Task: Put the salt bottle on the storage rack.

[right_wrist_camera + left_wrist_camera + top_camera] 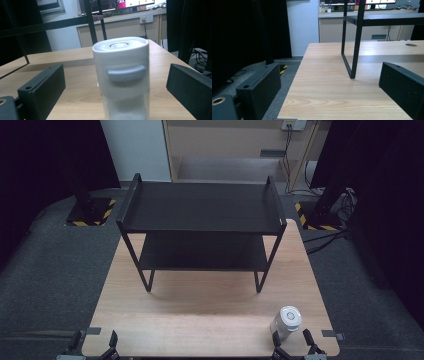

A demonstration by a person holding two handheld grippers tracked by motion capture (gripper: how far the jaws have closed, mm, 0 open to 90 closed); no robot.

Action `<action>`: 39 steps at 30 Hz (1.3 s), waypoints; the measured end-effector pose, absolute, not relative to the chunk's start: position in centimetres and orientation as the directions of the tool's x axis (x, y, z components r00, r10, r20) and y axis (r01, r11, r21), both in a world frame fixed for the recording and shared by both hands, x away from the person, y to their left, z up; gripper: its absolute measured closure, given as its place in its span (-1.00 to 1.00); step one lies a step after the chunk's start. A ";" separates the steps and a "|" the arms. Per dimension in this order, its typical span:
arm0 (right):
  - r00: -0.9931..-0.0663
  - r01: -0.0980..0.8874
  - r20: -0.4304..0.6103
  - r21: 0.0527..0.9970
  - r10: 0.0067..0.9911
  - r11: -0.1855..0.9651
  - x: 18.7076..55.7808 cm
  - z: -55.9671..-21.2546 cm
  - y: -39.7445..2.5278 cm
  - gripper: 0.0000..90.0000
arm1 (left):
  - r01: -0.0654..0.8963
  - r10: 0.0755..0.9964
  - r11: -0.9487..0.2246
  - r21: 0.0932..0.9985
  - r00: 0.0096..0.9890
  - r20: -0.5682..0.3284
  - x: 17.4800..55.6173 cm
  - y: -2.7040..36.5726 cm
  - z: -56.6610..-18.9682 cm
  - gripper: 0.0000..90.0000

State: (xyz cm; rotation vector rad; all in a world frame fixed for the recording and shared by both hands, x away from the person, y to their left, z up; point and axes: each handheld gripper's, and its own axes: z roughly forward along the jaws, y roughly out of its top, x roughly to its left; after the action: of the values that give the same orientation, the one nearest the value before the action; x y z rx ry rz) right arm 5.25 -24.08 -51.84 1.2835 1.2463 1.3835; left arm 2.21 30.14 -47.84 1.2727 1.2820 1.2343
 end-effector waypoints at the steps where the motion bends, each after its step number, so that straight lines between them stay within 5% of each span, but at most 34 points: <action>1: -0.109 0.040 0.142 0.990 0.984 -0.138 5.5 -51.8 -24.0 -0.95 | 0.078 0.998 -0.036 0.996 -0.044 0.040 2.2 30.1 -47.8 -0.93; 12: -0.083 0.065 0.103 0.993 0.991 -0.098 8.9 -51.7 -23.5 -0.83 | 0.085 0.998 -0.036 0.996 -0.050 0.041 2.6 30.3 -47.9 -0.93; 19: -0.069 0.061 0.057 0.997 0.996 -0.052 9.1 -51.8 -23.5 -0.33 | 0.093 0.998 -0.036 0.995 -0.051 0.041 3.0 30.3 -47.9 -0.92; 29: -0.058 0.082 0.030 0.996 0.998 -0.026 8.6 -50.8 -22.6 -0.30 | 0.089 0.998 -0.039 0.995 -0.041 0.043 3.3 30.3 -47.7 -0.92; 39: -0.287 0.072 0.042 0.997 0.957 -0.022 10.2 -42.7 -19.0 -0.30 | 0.083 0.999 -0.039 0.996 -0.011 0.040 3.2 30.3 -47.7 -0.92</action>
State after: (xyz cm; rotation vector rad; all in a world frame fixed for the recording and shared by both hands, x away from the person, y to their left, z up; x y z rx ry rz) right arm 10.19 -19.04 -42.67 1.1319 1.4591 1.4147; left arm 3.21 30.34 -47.75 1.2936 1.2604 1.2075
